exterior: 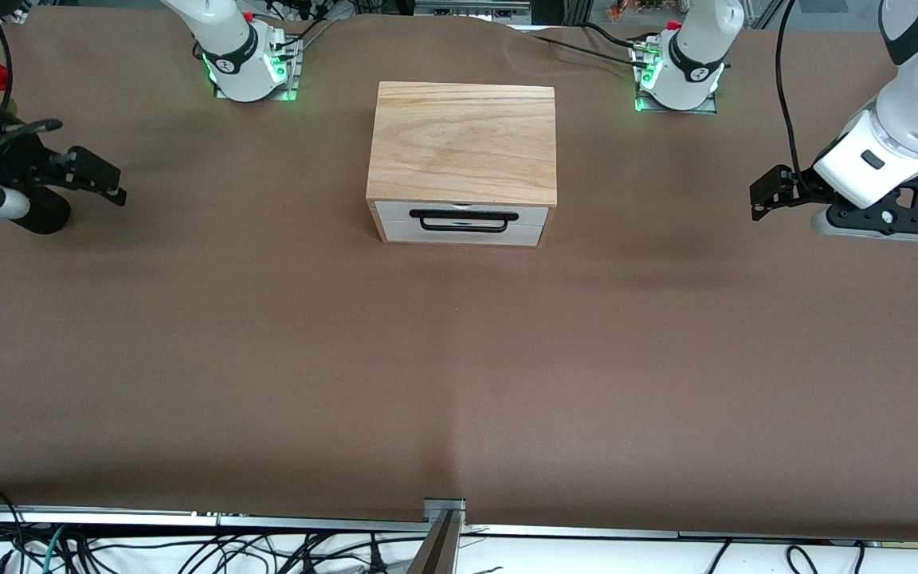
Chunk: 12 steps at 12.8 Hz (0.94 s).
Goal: Close drawer with both arms simultaneously
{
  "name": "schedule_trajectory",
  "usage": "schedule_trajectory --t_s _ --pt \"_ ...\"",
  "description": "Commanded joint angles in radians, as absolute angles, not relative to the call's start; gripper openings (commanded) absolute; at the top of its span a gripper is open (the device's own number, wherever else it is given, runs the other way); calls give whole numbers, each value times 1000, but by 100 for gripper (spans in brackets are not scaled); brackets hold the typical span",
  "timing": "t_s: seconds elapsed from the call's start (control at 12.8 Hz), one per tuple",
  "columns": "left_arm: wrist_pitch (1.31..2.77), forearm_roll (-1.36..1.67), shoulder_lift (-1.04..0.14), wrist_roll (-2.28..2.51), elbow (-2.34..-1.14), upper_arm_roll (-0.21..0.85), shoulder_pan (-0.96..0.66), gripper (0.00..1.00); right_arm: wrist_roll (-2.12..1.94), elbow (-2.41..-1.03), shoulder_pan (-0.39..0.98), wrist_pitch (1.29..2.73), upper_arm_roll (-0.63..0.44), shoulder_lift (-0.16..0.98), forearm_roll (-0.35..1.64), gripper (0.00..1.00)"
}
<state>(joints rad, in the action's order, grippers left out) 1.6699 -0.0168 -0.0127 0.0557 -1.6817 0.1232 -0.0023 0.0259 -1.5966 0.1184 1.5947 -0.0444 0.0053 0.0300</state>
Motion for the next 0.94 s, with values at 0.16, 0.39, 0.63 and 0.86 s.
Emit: schedule_trajectory --t_s 0.16,0.39,0.63,0.86 --pt "1661 -9 -5 54 -1674 132 6 100 25 -1601 106 1592 -18 6 -3 100" --pt "1646 -11 -3 49 -1674 127 11 100 25 -1601 107 1582 -20 8 -5 100" --pt "1625 -11 -3 54 -1672 129 11 100 26 -1605 107 1582 -20 5 -5 100" --pt "1624 -11 -3 54 -1671 129 11 100 28 -1614 107 1582 -20 -3 -6 100"
